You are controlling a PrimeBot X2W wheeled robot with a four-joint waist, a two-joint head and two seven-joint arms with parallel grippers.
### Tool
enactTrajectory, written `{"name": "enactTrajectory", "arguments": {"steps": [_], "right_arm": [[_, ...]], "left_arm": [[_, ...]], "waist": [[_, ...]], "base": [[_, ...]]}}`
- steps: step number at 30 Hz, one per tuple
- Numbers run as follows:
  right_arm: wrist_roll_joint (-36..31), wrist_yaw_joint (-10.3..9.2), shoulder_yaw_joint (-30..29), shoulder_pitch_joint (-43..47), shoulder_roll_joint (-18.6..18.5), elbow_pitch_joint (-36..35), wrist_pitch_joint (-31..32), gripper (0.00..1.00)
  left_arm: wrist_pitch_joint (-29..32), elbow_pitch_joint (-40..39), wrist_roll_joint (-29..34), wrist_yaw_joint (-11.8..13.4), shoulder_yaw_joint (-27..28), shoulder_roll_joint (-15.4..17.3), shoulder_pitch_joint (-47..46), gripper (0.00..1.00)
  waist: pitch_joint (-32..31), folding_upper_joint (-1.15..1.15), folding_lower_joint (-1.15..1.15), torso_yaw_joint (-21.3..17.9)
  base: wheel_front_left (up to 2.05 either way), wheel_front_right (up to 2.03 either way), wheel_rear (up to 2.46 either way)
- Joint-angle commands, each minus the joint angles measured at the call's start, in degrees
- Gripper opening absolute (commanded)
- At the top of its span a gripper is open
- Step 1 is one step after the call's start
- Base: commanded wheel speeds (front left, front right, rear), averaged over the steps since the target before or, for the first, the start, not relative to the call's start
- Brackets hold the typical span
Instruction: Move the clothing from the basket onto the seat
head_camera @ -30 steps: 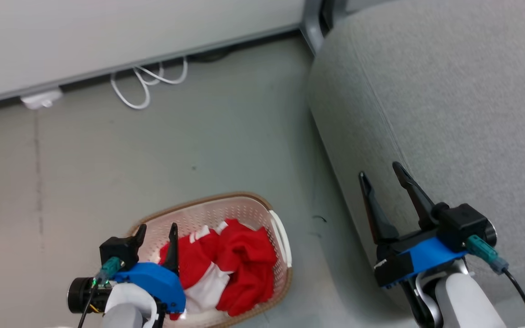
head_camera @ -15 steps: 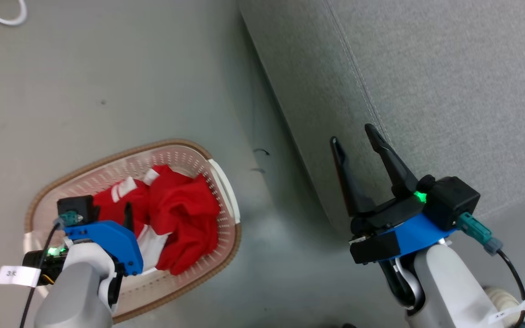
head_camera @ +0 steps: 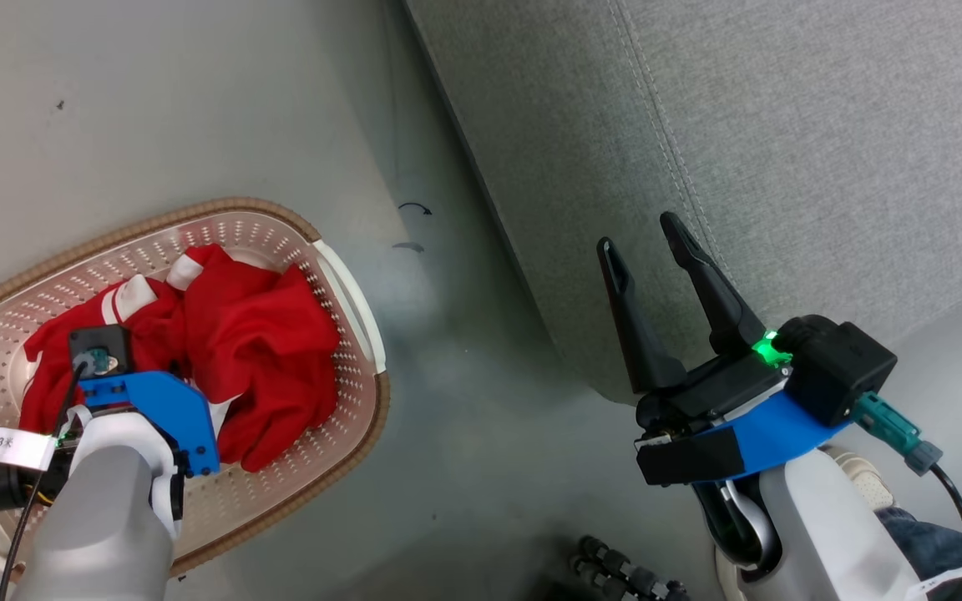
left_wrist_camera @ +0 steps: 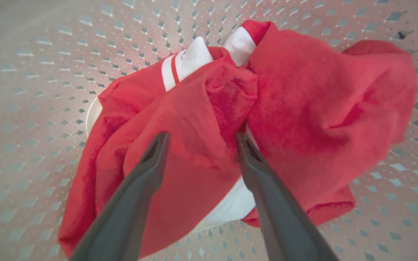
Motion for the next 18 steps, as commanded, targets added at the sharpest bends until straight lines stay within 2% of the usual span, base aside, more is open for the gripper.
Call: {"name": "enactTrajectory", "arguments": {"steps": [1, 7, 13, 14, 15, 16, 17, 18], "right_arm": [[0.47, 0.03, -0.10, 0.74, 0.00, -0.53, -0.25, 1.00], [0.55, 0.03, 0.93, 1.18, 0.00, -1.10, -0.26, 1.00], [0.32, 0.03, 1.62, 1.69, 0.00, -1.61, -0.25, 1.00], [0.23, 0.03, 1.61, 1.74, -0.01, -1.67, -0.25, 1.00], [0.23, 0.03, 1.61, 1.74, -0.01, -1.67, -0.25, 1.00], [0.22, 0.03, 1.60, 1.77, -0.01, -1.67, -0.25, 1.00], [0.26, 0.03, 1.63, 1.75, -0.01, -1.59, -0.26, 1.00], [0.32, 0.03, 1.71, 1.63, -0.01, -1.52, -0.26, 1.00]], "left_arm": [[0.23, 0.80, 0.31, 1.26, -0.08, 0.30, -1.44, 1.00], [0.82, 3.23, 0.22, 3.20, -0.22, 0.94, -2.82, 1.00], [0.10, 3.36, -0.38, 4.39, -0.51, -1.12, -3.26, 1.00], [0.08, 3.20, -0.27, 4.35, -0.76, -1.37, -3.44, 0.91], [0.08, 3.20, -0.27, 4.35, -0.76, -1.37, -3.44, 0.91], [-0.01, 2.96, -0.14, 4.39, -1.03, -1.72, -3.61, 0.38], [0.30, 2.73, -0.01, 4.42, -1.50, -2.41, -3.64, 0.00], [0.43, 2.58, -0.04, 4.30, -1.60, -2.41, -3.66, 0.00]], "waist": [[0.43, 0.00, -0.02, 0.12], [1.43, 0.00, -0.02, 0.69], [2.36, 0.00, -0.02, 1.63], [2.45, 0.00, -0.02, 1.73], [2.45, 0.00, -0.02, 1.73], [2.50, 0.00, -0.02, 1.81], [2.52, 0.00, -0.02, 1.91], [2.50, 0.00, -0.02, 1.94]], "base": [[0.07, 0.07, 0.07], [0.07, 0.07, 0.07], [0.05, 0.05, 0.05], [0.00, 0.00, 0.00], [0.00, 0.00, 0.00], [0.00, 0.00, 0.00], [0.00, 0.00, 0.00], [0.00, 0.00, 0.00]]}}
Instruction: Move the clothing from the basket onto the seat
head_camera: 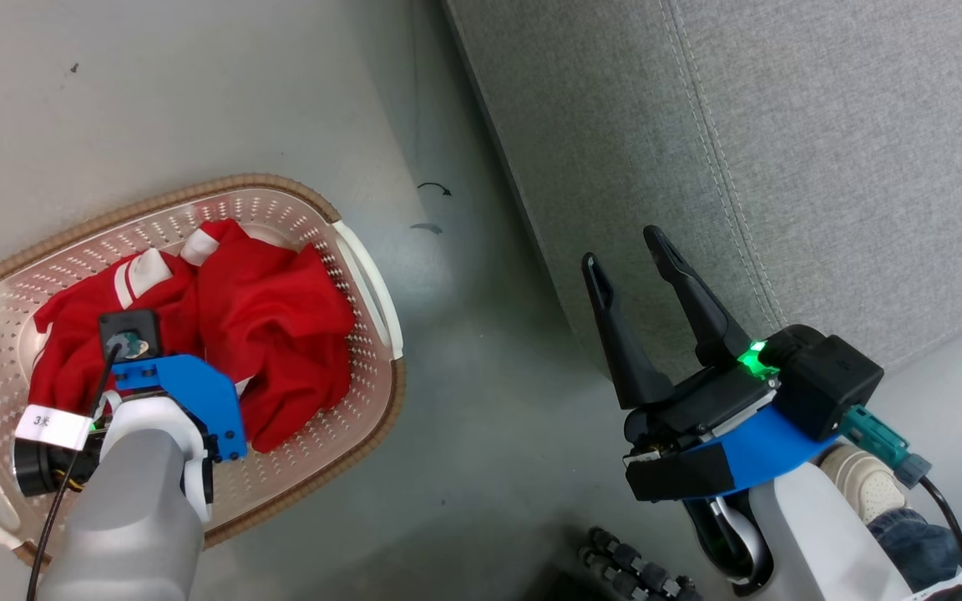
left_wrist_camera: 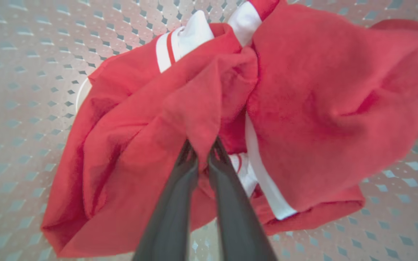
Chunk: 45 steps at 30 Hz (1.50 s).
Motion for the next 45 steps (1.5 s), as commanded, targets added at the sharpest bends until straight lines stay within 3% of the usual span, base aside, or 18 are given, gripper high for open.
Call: {"name": "enactTrajectory", "arguments": {"steps": [1, 15, 19, 33, 40, 45], "right_arm": [[-0.01, 0.03, 0.12, 0.18, -0.02, -0.08, -0.24, 1.00], [0.53, 0.03, 1.65, -1.66, -0.02, 1.03, -0.24, 1.00], [-0.41, 0.03, 1.27, -2.19, -0.06, 2.18, -0.23, 1.00], [-5.50, 0.03, -3.16, 0.11, -0.12, 8.48, -0.22, 1.00], [-6.46, 0.03, -4.49, 2.49, -0.10, 10.57, 0.43, 1.00], [-6.72, 0.03, -4.76, 4.56, -0.09, 10.88, 1.52, 1.00]], "left_arm": [[0.08, -0.29, 0.12, -0.03, -0.13, 0.21, -0.84, 0.00], [1.74, -4.95, -0.21, 2.88, -1.51, -1.58, 2.33, 0.00], [2.23, -7.00, 1.56, 2.19, -4.20, -2.45, 4.42, 0.00], [-0.96, -18.06, -0.41, -4.45, -8.83, -5.83, 11.13, 0.00], [-7.44, -17.56, -2.25, -11.76, -9.70, -5.19, 11.00, 0.00], [-9.86, -18.09, -3.19, -14.97, -11.75, -6.05, 7.04, 0.00]], "waist": [[-0.05, 0.00, -0.01, 0.03], [-2.23, 0.00, -0.01, -0.30], [-5.07, 0.00, -0.01, 1.92], [-22.84, 0.00, -0.01, 14.97], [-30.42, 0.00, -0.01, 19.39], [-34.76, 0.00, -0.01, 21.76]], "base": [[0.00, 0.00, 0.00], [0.00, 0.00, 0.00], [0.00, 0.00, 0.00], [0.00, 0.00, 0.00], [0.00, 0.00, 0.00], [0.00, 0.00, 0.00]]}}
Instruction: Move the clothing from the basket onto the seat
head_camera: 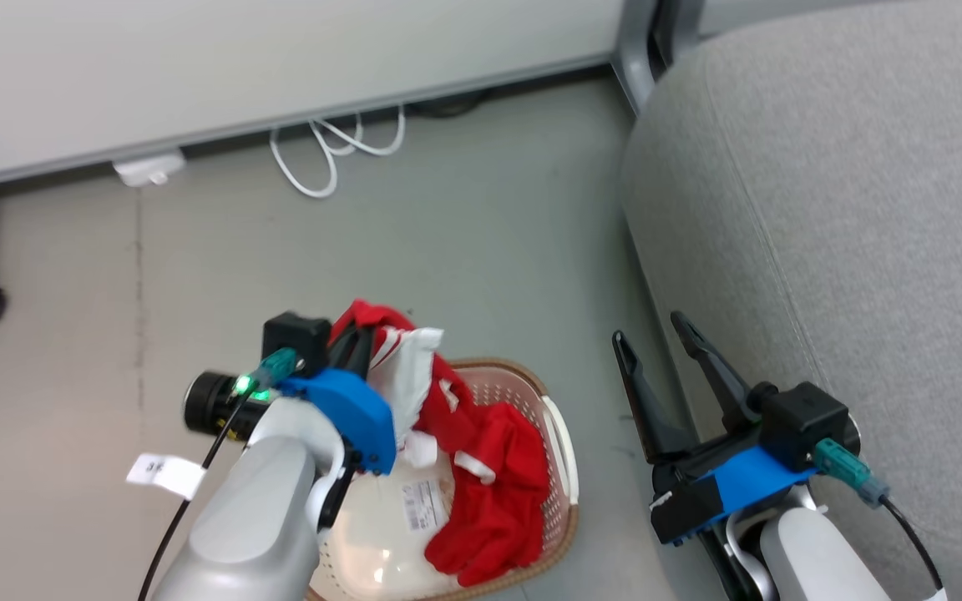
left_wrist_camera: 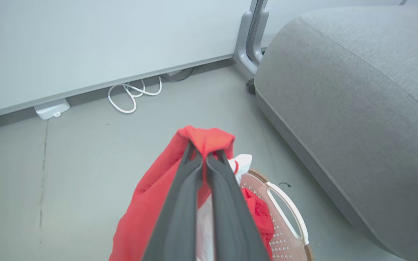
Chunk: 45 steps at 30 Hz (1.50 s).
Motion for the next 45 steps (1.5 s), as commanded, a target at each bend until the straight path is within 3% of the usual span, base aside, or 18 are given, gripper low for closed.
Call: {"name": "enactTrajectory", "arguments": {"steps": [1, 18, 36, 45], "right_arm": [[-0.26, 0.03, -0.10, 1.10, -0.18, 0.11, 0.48, 1.00], [-0.64, 0.03, 0.50, 6.70, -0.18, -0.77, 3.57, 1.00], [-2.18, 0.03, 0.52, 6.29, -0.18, -1.70, 6.49, 1.00], [-5.61, 0.03, 1.58, -1.71, -0.18, 6.29, 9.43, 1.00]], "left_arm": [[-0.56, -0.70, -0.28, -0.55, -0.89, -0.41, -1.45, 0.00], [1.32, -12.18, -5.41, -1.79, -10.24, -1.19, -11.25, 0.00], [2.51, -15.73, -9.55, 1.89, -16.22, -1.18, -13.06, 0.00], [3.75, -19.09, -11.25, 2.82, -19.28, -1.18, -13.97, 0.00]], "waist": [[-4.37, 0.00, 0.02, 3.57], [-12.91, 0.00, 0.02, 5.83], [-14.00, 0.00, 0.02, 4.96], [-12.61, 0.00, 0.02, 6.29]], "base": [[0.00, 0.00, 0.00], [0.00, 0.00, 0.00], [0.00, 0.00, 0.00], [0.00, 0.00, 0.00]]}}
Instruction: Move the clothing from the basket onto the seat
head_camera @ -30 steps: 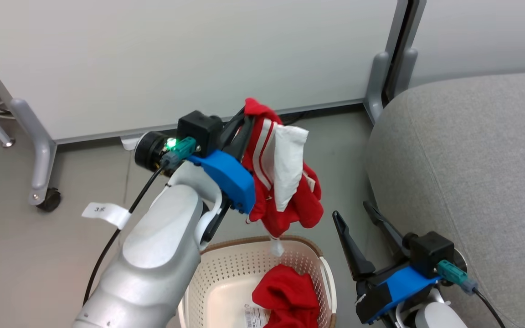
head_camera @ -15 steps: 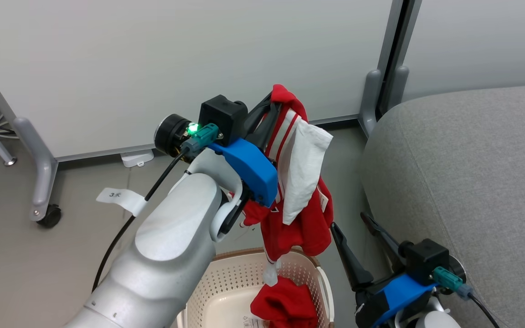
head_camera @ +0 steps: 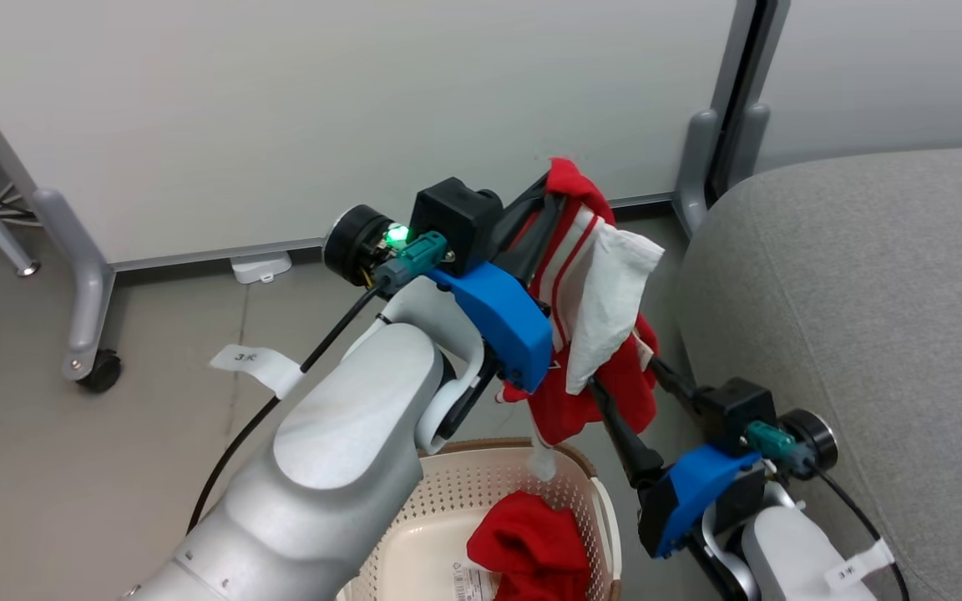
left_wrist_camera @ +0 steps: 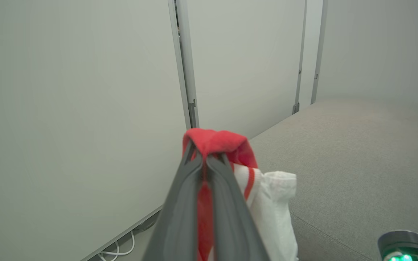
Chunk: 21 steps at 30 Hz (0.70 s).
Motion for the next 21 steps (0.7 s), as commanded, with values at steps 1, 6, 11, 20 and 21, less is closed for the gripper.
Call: {"name": "enactTrajectory", "arguments": {"steps": [1, 6, 11, 20, 21], "right_arm": [[-0.16, 0.03, -0.19, -1.31, -0.18, 0.86, -0.07, 1.00], [-0.54, 0.03, -0.18, -5.11, -0.17, 6.06, -0.45, 1.00], [2.34, 0.03, 1.56, -8.10, -0.17, 11.17, -0.14, 1.00], [7.11, 0.03, 5.81, -12.52, -0.18, 17.47, -1.82, 0.00], [7.61, 0.03, 6.10, -12.68, -0.18, 17.97, -2.09, 0.00]], "left_arm": [[0.03, -0.56, -0.34, 0.41, -0.39, 0.03, -0.89, 0.00], [0.40, -2.48, -1.81, 0.94, -2.79, 0.03, -0.96, 0.00], [0.60, -3.54, -3.17, 1.42, -4.78, 0.02, -1.21, 0.00], [0.59, -4.72, -5.18, 2.08, -7.28, 0.02, -2.28, 0.00], [0.51, -4.59, -5.36, 2.24, -7.43, 0.02, -2.36, 0.00]], "waist": [[0.26, 0.00, 0.00, 0.50], [0.79, 0.00, 0.00, 1.72], [1.03, 0.00, 0.00, 2.48], [0.97, 0.00, 0.00, 3.02], [0.95, 0.00, 0.00, 3.00]], "base": [[0.00, 0.00, 0.00], [0.00, 0.00, 0.00], [0.00, 0.00, 0.00], [0.00, 0.00, 0.00], [0.00, 0.00, 0.00]]}}
